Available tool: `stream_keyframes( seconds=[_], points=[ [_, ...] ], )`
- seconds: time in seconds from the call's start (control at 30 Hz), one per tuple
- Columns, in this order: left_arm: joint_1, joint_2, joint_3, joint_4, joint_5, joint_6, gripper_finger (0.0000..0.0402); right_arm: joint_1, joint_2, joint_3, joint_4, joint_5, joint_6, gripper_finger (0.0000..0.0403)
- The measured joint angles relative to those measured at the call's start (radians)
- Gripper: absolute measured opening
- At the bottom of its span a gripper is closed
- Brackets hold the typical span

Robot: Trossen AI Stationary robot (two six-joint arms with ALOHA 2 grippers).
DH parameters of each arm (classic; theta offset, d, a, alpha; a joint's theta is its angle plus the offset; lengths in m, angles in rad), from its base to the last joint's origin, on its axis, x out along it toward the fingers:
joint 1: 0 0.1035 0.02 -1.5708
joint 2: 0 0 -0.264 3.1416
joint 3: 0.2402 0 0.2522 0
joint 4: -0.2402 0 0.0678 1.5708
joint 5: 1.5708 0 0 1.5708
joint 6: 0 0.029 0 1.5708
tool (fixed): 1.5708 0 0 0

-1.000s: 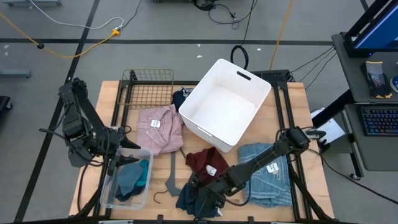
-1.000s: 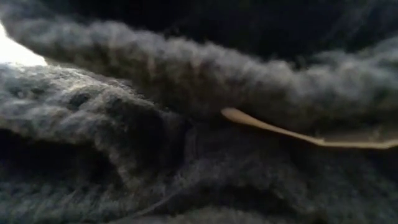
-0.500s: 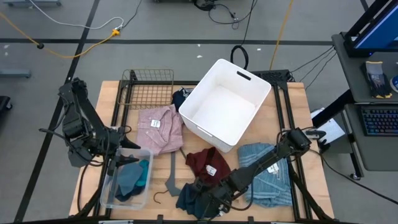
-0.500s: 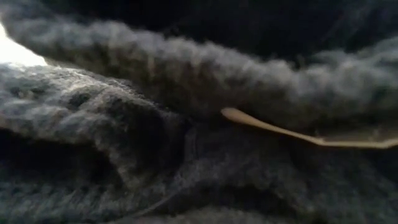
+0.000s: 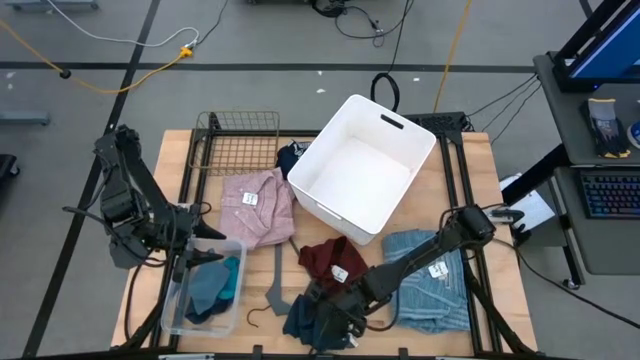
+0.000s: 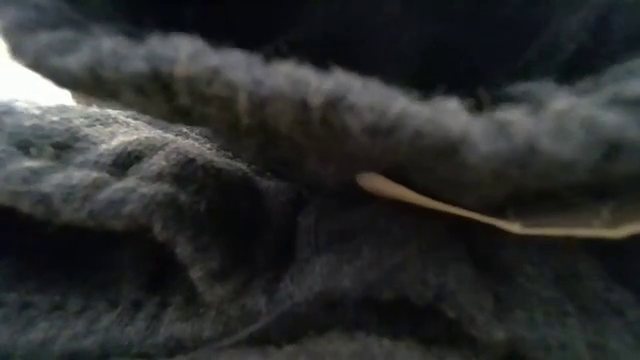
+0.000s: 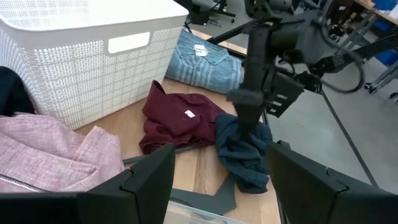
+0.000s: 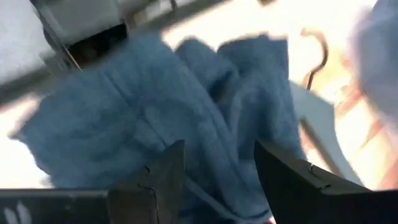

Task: Pick & Place Cloths
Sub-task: Put the blue shorts into the wire basket

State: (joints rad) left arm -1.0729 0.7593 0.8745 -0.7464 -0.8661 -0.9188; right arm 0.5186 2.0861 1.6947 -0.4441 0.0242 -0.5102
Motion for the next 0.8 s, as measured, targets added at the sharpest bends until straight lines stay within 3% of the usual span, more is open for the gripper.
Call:
stream_keyframes(
  seconds=[0.4,0.63,0.8],
  points=[
    [0.000,0.000,0.000,-0.005,-0.001,-0.001,0.0255,-0.002,0.058,0.000,-0.016,0.001,-0.006,0.0173],
    [0.000,0.000,0.000,-0.008,-0.001,-0.001,0.0255,-0.002,0.058,0.000,-0.017,0.001,0.011,0.0083],
    [0.000,0.000,0.000,-0.008,-0.001,-0.001,0.0255,-0.007,0.058,0.000,-0.017,0.000,0.135,0.0009]
  ],
)
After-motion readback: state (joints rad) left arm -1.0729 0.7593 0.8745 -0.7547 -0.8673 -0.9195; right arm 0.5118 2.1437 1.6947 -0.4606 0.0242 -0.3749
